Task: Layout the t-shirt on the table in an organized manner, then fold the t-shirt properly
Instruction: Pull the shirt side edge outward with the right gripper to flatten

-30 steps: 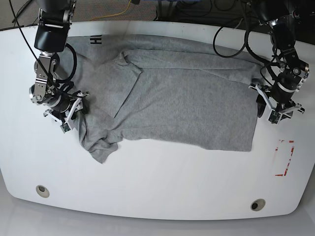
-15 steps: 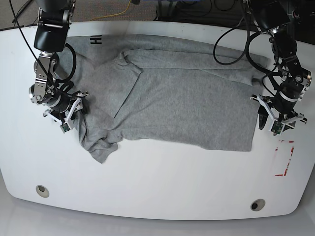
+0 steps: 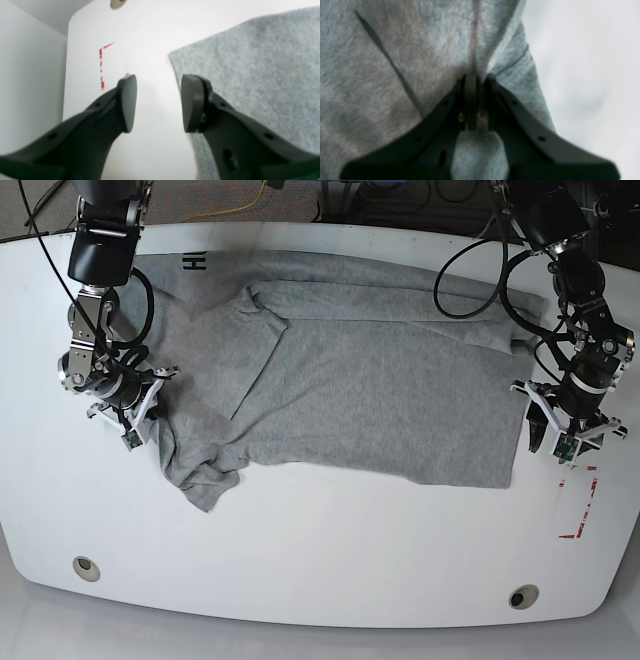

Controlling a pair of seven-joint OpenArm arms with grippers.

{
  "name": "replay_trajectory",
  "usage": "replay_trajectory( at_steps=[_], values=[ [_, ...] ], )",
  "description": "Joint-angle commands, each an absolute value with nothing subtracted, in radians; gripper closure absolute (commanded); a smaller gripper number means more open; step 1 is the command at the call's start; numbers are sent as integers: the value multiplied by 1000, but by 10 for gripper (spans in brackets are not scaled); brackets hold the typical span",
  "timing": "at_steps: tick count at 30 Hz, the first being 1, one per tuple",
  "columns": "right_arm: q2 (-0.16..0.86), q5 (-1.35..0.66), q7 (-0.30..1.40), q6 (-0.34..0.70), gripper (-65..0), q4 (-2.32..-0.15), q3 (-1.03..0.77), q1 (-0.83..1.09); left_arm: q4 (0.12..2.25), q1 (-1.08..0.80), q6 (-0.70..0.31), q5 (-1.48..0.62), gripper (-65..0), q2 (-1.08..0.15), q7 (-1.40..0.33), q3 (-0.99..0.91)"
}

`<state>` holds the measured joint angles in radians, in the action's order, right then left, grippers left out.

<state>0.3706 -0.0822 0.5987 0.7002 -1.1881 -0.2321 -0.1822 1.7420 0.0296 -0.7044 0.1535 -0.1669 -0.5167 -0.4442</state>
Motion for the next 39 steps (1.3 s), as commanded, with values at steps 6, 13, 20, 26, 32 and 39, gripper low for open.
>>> replay_trajectory(
  at_steps=[6,13,20,26,32,39],
  values=[
    [407,-91,585,698,0,-1210,-239,-225,1649,96,-698,140,-267,-183,-495,-447],
    [420,-96,585,698,0,-1211,-251,-229,1564,156,-698,140,-267,-185,-495,-449],
    [424,-90,647,698,0,-1291,-282,-229,1466,229,-698,140,-267,-185,-495,-447],
    [424,-90,680,698,0,-1357,-283,-229,1414,271,-698,140,-267,-183,-495,-446],
    [424,-90,682,698,0,-1357,-283,-242,1412,275,-698,140,-267,-182,-495,-446],
    [423,-90,682,698,-101,-1353,-283,-245,1414,272,-698,140,-267,-183,-495,-446]
  ],
)
